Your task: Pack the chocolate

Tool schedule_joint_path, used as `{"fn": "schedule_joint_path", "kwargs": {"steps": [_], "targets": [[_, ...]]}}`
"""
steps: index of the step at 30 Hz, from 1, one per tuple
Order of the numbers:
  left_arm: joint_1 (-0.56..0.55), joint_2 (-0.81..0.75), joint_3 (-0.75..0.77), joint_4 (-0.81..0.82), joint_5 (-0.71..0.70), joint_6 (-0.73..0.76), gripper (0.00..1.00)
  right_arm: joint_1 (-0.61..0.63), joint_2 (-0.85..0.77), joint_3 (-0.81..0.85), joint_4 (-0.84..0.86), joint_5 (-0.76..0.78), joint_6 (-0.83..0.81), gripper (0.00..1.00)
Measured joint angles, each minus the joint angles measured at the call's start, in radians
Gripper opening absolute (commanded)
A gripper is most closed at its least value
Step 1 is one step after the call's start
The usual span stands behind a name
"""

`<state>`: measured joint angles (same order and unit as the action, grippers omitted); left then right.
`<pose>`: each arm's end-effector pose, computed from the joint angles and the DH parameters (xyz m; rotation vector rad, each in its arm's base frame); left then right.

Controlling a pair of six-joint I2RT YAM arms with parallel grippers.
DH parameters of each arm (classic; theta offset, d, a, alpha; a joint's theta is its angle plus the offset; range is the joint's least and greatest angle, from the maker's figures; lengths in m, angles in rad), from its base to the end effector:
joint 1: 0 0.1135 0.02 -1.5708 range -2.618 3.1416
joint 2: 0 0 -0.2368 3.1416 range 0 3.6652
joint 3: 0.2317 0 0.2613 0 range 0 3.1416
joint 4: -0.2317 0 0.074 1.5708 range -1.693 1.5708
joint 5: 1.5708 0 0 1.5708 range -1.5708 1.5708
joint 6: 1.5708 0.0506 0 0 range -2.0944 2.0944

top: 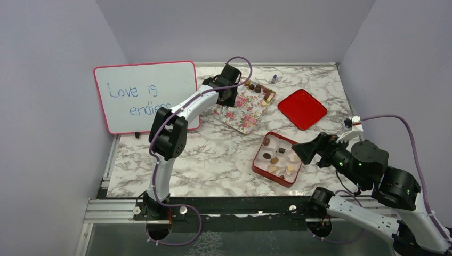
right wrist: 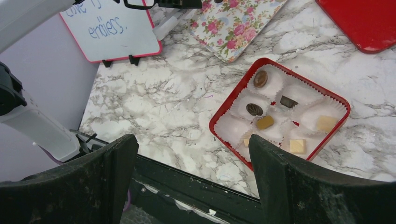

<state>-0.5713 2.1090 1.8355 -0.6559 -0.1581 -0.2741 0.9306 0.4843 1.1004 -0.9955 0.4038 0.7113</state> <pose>0.4052 -0.2510 0.2066 0.3039 2.4721 -0.1594 0.0729 0.0645 0.3750 0.0560 1.9826 0.7004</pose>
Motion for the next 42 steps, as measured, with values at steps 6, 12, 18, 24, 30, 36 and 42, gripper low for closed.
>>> {"fn": "schedule_joint_path", "kwargs": {"steps": [6, 12, 18, 24, 30, 36, 42], "targets": [[0.006, 0.018, 0.000, 0.006, 0.022, 0.004, 0.40, 0.000, 0.000, 0.000, 0.000, 0.001, -0.002, 0.95], [0.006, 0.022, -0.002, 0.013, 0.065, 0.005, 0.38, 0.000, 0.000, 0.000, 0.000, 0.003, -0.002, 0.95], [0.002, 0.022, -0.033, 0.023, 0.083, 0.005, 0.34, 0.000, 0.000, -0.001, 0.000, 0.003, -0.002, 0.95], [0.000, 0.022, -0.034, 0.025, 0.085, 0.006, 0.28, 0.000, -0.003, -0.001, 0.000, 0.003, -0.002, 0.95], [0.000, 0.022, -0.034, 0.026, 0.085, 0.010, 0.23, 0.000, -0.011, -0.001, 0.000, 0.003, -0.001, 0.95], [-0.002, 0.022, -0.034, 0.026, 0.087, 0.009, 0.21, 0.000, -0.011, -0.001, 0.000, 0.003, -0.001, 0.95], [-0.022, 0.019, -0.055, 0.024, 0.090, 0.005, 0.18, 0.000, -0.015, -0.008, 0.000, 0.003, 0.000, 0.95]]}}
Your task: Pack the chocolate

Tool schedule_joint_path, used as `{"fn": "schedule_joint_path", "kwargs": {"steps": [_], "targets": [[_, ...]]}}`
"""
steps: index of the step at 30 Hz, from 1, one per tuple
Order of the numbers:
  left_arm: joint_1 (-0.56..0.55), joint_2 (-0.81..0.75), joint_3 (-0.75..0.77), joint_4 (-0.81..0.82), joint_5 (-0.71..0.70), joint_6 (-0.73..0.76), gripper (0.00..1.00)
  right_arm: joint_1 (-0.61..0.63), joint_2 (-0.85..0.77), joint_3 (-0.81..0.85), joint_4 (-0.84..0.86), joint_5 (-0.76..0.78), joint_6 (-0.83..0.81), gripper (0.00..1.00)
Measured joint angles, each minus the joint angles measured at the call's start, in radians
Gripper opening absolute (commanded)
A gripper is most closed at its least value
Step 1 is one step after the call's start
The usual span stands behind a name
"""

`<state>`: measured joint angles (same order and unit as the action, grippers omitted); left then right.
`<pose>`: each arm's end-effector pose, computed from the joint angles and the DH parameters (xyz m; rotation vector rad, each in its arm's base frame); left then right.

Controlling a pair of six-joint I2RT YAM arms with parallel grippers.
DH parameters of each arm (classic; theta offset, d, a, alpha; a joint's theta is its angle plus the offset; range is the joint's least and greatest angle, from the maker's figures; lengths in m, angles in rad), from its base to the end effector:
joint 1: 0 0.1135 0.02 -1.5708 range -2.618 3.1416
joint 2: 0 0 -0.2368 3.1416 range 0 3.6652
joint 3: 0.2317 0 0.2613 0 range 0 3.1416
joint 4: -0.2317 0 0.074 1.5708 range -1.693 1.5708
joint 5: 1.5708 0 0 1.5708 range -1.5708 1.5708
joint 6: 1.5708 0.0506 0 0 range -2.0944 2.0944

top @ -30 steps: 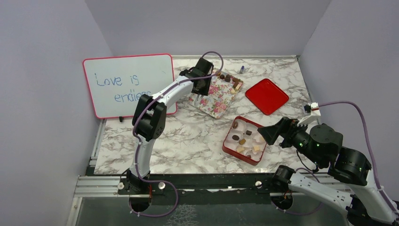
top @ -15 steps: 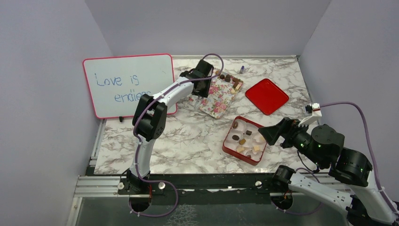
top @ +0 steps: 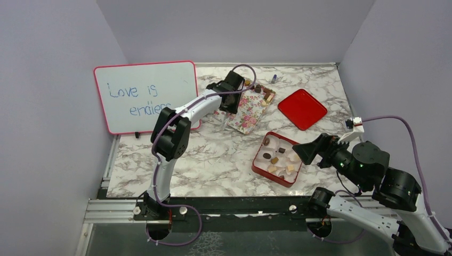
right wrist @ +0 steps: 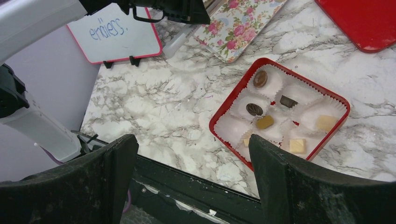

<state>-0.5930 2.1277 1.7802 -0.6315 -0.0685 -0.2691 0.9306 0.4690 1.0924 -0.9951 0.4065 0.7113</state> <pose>0.3951 -0.2621 0.1810 0.3872 2.5360 -0.2469 0.0713 0.0622 0.3740 0.0599 1.9751 0.7038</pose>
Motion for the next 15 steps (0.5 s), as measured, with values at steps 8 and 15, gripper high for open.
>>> {"fn": "schedule_joint_path", "kwargs": {"steps": [8, 15], "targets": [[-0.027, -0.083, -0.056, -0.036, 0.009, -0.001, 0.17, 0.000, -0.005, 0.000, -0.001, 0.000, 0.004, 0.95], [-0.034, -0.191, -0.089, -0.065, 0.034, -0.001, 0.17, 0.000, -0.031, 0.000, -0.001, 0.000, 0.005, 0.95]]}}
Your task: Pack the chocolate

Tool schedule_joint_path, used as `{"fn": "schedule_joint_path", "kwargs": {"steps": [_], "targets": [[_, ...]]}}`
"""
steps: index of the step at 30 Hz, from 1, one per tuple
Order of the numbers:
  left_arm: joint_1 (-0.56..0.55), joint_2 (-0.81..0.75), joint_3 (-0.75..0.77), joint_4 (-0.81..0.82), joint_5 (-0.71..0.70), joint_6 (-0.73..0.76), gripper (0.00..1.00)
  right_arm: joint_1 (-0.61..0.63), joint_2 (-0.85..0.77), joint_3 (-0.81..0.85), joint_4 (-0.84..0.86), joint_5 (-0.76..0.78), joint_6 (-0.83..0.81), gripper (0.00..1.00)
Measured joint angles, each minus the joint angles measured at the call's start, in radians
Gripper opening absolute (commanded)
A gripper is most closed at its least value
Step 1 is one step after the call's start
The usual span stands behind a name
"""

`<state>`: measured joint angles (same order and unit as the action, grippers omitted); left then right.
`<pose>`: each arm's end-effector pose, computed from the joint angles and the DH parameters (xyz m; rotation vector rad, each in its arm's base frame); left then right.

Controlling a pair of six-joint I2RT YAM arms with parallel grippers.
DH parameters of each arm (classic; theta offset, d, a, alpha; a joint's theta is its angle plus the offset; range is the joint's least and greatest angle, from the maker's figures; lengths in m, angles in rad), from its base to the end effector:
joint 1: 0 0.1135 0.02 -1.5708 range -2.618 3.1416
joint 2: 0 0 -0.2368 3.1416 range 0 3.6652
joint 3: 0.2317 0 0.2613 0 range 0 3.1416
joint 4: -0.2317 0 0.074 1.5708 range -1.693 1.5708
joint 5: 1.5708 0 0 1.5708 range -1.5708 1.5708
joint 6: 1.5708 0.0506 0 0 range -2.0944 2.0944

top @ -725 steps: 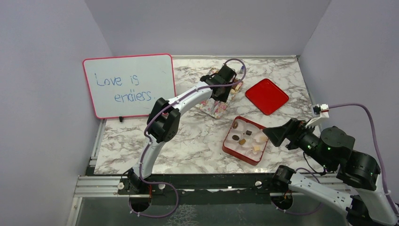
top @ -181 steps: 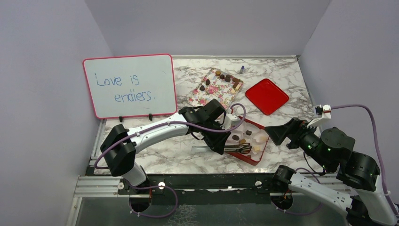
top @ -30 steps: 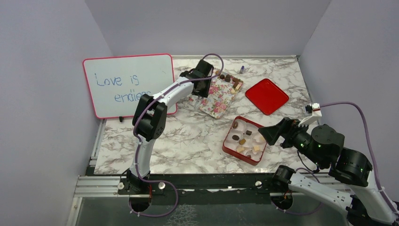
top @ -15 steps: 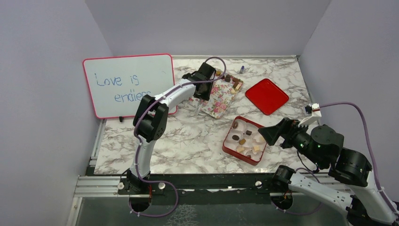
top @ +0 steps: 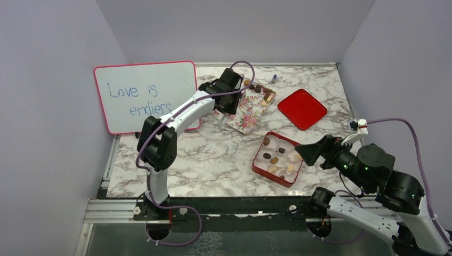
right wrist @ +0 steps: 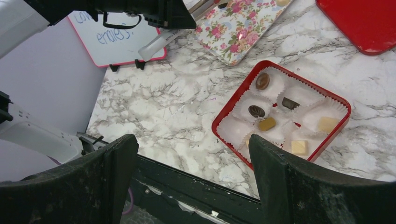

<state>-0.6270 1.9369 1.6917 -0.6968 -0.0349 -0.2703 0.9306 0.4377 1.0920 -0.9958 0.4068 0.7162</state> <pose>0.3568 -0.2563 0.2303 0.4368 2.5042 -0.3186 0.0664 0.0557 0.3759 0.0729 1.9499 0.7290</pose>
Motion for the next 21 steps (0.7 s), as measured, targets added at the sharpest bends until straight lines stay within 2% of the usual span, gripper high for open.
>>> {"fn": "schedule_joint_path", "kwargs": {"steps": [14, 21], "targets": [[-0.021, -0.143, -0.087, -0.040, 0.163, 0.017, 0.17, 0.000, -0.003, -0.009, 0.001, 0.000, 0.002, 0.95], [-0.071, -0.267, -0.208, -0.050, 0.267, 0.043, 0.17, 0.000, -0.007, -0.016, 0.001, 0.000, 0.002, 0.95]]}}
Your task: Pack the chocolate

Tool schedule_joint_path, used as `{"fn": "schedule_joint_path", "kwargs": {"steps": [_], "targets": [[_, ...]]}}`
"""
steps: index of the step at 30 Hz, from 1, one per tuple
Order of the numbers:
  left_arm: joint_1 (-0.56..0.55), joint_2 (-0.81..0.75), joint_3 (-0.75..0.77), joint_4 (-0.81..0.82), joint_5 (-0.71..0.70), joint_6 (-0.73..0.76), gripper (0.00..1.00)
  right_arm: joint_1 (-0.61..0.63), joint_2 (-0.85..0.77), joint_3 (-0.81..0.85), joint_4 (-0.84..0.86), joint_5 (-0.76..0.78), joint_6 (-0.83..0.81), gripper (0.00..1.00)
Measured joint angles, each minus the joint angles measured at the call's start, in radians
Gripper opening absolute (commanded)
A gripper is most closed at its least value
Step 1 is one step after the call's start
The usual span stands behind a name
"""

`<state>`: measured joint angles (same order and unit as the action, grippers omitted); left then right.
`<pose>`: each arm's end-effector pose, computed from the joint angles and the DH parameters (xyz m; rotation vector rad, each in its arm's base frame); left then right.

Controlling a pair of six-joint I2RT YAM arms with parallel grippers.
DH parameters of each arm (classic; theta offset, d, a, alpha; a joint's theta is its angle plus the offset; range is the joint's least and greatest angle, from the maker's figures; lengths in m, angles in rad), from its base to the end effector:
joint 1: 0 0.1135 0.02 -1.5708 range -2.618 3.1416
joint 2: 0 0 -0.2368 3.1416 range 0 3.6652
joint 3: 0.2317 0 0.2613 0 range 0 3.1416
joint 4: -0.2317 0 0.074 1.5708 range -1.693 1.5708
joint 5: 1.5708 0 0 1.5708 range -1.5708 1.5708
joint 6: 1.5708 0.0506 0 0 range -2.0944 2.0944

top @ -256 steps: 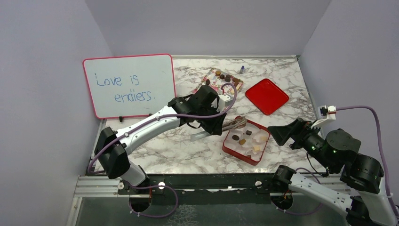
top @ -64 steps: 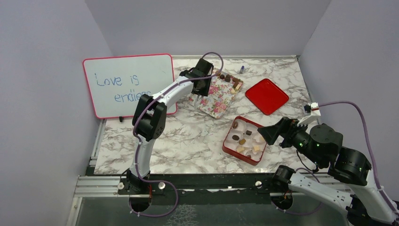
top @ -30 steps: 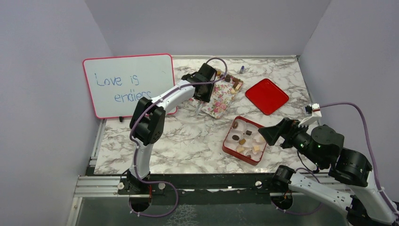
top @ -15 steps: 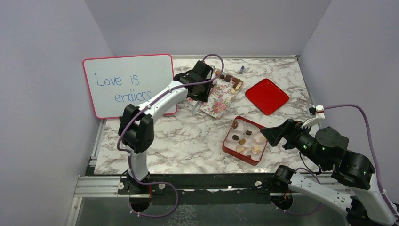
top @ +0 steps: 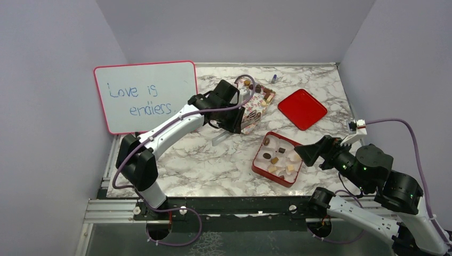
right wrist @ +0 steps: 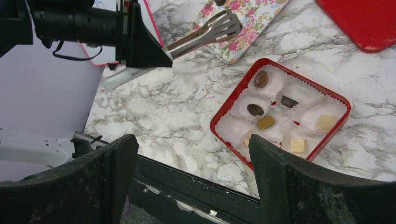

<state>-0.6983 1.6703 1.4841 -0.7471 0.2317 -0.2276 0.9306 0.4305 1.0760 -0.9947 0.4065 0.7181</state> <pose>0.2820 -0.2519 0.2620 0.7023 2.5010 -0.6528 0.0669 0.0563 0.3720 0.0725 1.9567 0.7248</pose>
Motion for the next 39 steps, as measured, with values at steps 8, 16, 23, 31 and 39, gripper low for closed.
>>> {"fn": "schedule_joint_path", "kwargs": {"steps": [8, 16, 23, 31, 39], "targets": [[-0.134, -0.150, -0.120, -0.014, 0.083, 0.015, 0.17, 0.000, 0.000, 0.003, -0.001, 0.008, 0.000, 0.95], [-0.233, -0.277, -0.226, -0.039, 0.100, -0.004, 0.18, 0.000, -0.008, 0.003, -0.001, 0.016, 0.011, 0.95], [-0.271, -0.348, -0.245, -0.056, 0.100, -0.026, 0.18, 0.000, -0.017, 0.003, -0.002, 0.024, 0.018, 0.95], [-0.290, -0.342, -0.300, -0.058, 0.100, -0.027, 0.19, 0.000, -0.019, 0.002, -0.002, 0.024, 0.023, 0.95], [-0.298, -0.308, -0.322, -0.054, 0.099, -0.026, 0.20, 0.000, -0.019, 0.002, -0.002, 0.024, 0.025, 0.95]]}}
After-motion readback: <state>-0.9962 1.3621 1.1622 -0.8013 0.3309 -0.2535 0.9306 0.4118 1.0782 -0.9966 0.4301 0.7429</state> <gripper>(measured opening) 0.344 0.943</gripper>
